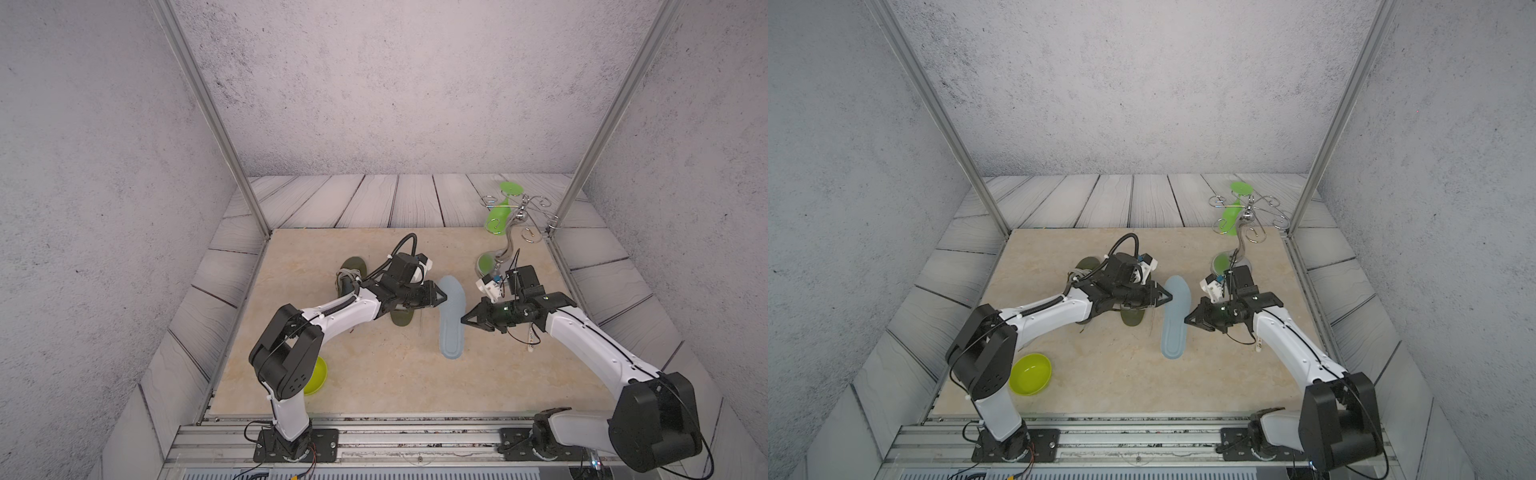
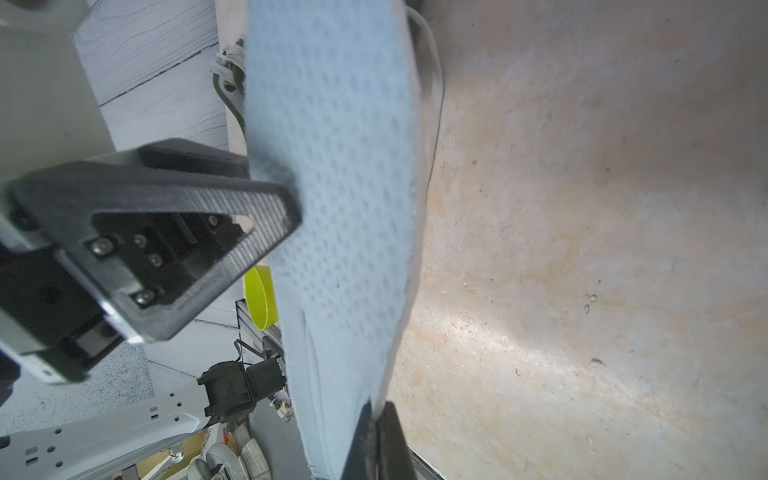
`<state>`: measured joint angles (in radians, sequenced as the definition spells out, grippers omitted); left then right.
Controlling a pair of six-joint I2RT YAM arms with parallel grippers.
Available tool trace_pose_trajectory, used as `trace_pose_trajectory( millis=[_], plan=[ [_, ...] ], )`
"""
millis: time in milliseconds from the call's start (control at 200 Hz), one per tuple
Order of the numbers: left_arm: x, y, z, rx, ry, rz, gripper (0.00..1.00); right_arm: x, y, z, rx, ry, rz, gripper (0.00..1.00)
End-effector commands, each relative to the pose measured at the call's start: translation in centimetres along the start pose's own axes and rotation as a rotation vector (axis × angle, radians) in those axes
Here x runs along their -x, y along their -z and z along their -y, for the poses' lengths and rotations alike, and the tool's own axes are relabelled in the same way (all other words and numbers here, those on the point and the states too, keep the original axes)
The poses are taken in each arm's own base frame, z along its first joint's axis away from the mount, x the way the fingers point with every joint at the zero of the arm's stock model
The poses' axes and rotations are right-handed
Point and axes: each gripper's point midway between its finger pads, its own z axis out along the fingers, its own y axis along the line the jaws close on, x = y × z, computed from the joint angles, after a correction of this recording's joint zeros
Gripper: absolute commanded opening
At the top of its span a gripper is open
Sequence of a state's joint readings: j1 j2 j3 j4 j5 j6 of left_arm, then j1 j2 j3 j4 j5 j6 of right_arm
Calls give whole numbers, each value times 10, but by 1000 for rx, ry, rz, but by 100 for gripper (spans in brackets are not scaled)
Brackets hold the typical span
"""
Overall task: Insert the insole into the shoe
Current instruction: Pick up the insole from the center of the board.
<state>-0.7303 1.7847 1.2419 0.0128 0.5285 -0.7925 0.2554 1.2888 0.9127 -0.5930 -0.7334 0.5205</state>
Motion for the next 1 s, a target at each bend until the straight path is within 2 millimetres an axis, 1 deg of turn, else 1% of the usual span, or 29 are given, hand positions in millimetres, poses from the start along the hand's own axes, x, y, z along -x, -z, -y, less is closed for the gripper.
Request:
trace_pose_trajectory(
  millis=[0,60,85,110,155,160,185,210,285,330,405,465,550,611,641,691,726,786,851,926,996],
  plan=[
    [5,-4,2,-34,7,24,9,-2,-1,-3,2,23,-30,0],
    [7,-3,3,-37,16,35,0,-1,0,-3,-9,34,-25,0],
    [7,-3,3,-37,21,38,0,-1,2,-3,-15,40,-22,2],
    [8,-2,2,-32,33,45,0,0,3,-3,-22,49,-17,10],
    [12,0,-1,-23,64,68,0,2,8,-4,-39,74,0,35],
    [12,0,-1,-23,67,71,0,2,8,-4,-41,77,3,37],
    [15,2,-3,-21,88,88,0,4,11,-6,-48,92,16,50],
    [17,4,-3,-24,108,107,0,5,15,-7,-58,105,32,59],
    [25,9,-4,-34,172,161,0,12,28,-8,-117,150,91,74],
    [30,13,-4,-32,194,192,0,16,35,-8,-157,181,120,87],
    [37,18,-4,-29,240,241,0,23,44,-3,-243,227,170,100],
    [44,25,-2,-45,281,289,0,29,49,4,-324,259,208,99],
    [53,38,-4,-53,362,369,0,34,49,3,-380,340,244,99],
    [56,46,-8,-57,424,422,0,37,49,-5,-395,420,281,99],
    [57,49,-13,-59,470,449,0,38,48,-10,-393,458,294,99],
    [61,52,-17,-100,529,495,0,40,46,-18,-392,512,314,99],
    [61,52,-20,-119,572,504,0,41,45,-24,-386,536,321,99],
    [62,49,-21,-150,612,486,0,43,42,-35,-360,569,324,99],
    [59,46,-24,-158,664,467,0,45,40,-45,-344,602,316,99],
    [59,44,-27,-201,725,474,0,46,36,-55,-337,647,296,99],
    [58,43,-27,-221,764,466,0,45,29,-60,-335,677,263,99]
  ],
)
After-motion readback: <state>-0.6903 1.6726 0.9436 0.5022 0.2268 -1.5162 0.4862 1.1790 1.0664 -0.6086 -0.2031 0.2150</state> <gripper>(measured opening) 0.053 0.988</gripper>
